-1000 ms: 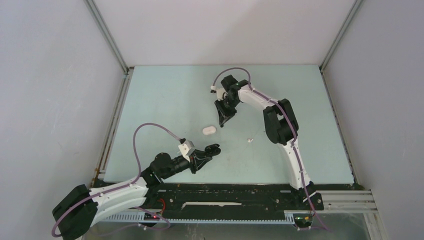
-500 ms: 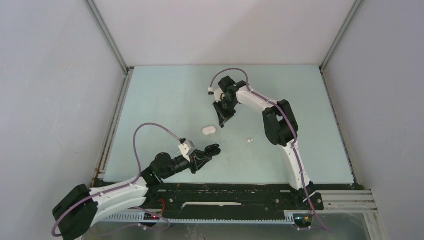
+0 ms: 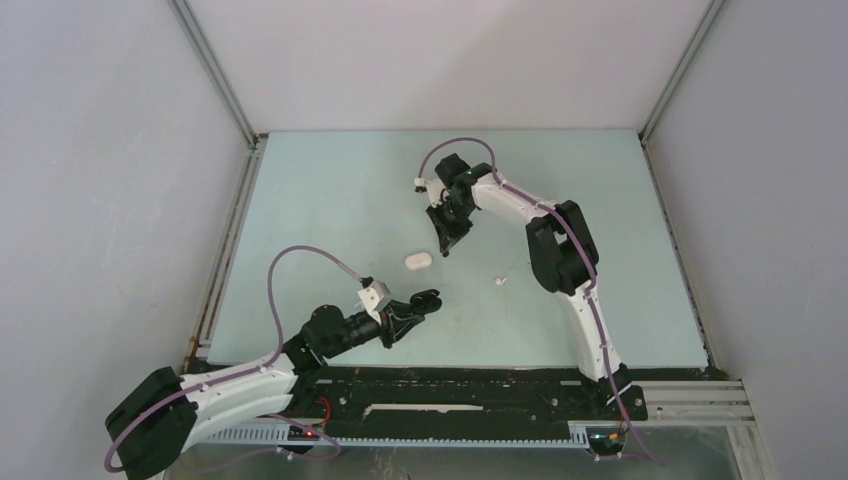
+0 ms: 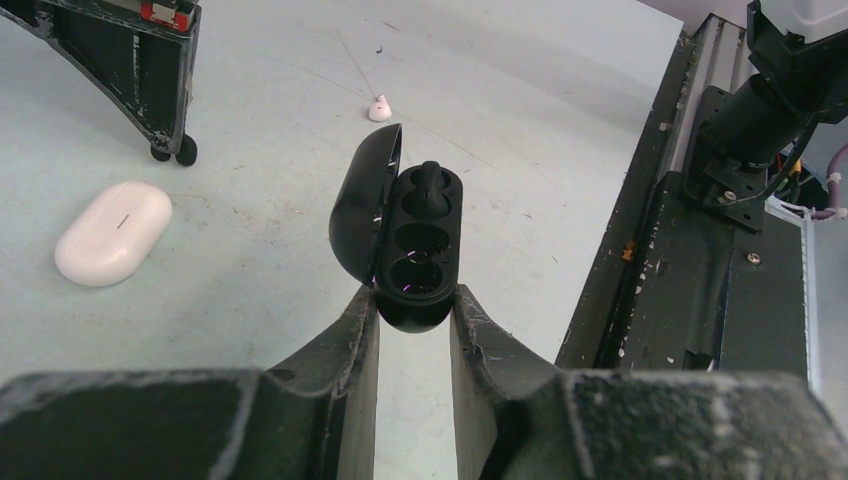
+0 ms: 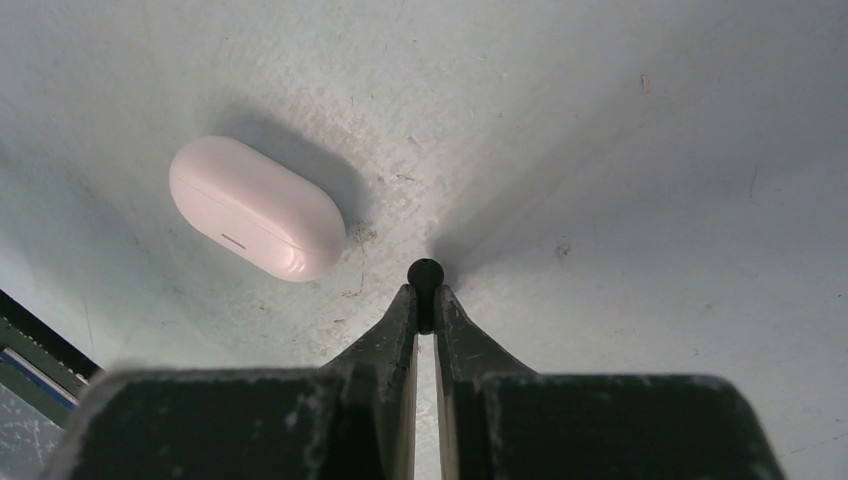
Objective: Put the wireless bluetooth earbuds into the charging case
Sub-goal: Pick up the earbud from the center of the board, then place the earbud in the charging case.
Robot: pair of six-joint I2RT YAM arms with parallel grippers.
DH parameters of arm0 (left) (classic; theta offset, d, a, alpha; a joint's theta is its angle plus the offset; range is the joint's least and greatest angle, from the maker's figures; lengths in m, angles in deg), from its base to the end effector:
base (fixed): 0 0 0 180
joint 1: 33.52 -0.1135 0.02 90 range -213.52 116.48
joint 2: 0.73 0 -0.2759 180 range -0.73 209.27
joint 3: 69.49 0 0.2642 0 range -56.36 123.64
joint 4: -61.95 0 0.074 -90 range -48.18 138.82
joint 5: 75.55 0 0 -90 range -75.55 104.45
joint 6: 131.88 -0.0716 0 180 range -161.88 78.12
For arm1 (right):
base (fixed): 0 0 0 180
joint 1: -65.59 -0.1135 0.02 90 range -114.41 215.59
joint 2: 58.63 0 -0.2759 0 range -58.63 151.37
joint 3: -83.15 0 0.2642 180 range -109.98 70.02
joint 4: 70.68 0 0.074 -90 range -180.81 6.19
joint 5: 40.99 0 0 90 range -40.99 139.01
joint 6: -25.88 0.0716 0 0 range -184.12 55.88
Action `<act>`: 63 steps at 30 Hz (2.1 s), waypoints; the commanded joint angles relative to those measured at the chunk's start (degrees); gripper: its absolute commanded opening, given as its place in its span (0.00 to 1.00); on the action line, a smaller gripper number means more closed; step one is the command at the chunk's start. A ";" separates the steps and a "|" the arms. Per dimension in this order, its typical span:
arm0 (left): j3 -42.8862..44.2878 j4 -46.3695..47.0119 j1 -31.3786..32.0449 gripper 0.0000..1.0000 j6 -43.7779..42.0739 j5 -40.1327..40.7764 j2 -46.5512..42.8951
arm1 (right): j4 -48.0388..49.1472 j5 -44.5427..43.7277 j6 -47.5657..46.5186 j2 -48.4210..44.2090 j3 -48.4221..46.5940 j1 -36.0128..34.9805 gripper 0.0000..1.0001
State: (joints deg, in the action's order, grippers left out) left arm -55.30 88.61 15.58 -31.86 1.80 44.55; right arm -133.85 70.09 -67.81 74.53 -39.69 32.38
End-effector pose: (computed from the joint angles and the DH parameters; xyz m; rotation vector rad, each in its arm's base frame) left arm 0.1162 -0.1581 0.1620 0.7453 1.5697 -0.9559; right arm 0.4115 0.3001 0.1324 -0.9894 2.7189 0.6273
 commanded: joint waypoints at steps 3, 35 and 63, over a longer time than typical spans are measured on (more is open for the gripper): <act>1.66 2.53 0.03 0.00 -0.60 -0.80 0.13 | -0.41 -1.13 -1.72 -3.92 0.62 -0.26 0.00; 3.07 5.23 0.07 0.00 -0.29 -8.58 5.12 | -24.90 -2.47 -38.81 -38.29 13.44 -23.81 0.00; 4.56 6.72 0.04 0.00 1.85 -12.77 8.71 | -13.74 -15.27 -35.08 -35.81 18.16 -38.26 0.00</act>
State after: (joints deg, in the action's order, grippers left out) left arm -53.88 91.37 15.58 -30.85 -8.95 53.03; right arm -151.27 57.57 -103.96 38.84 -22.27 -4.74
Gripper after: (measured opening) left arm 0.285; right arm 0.090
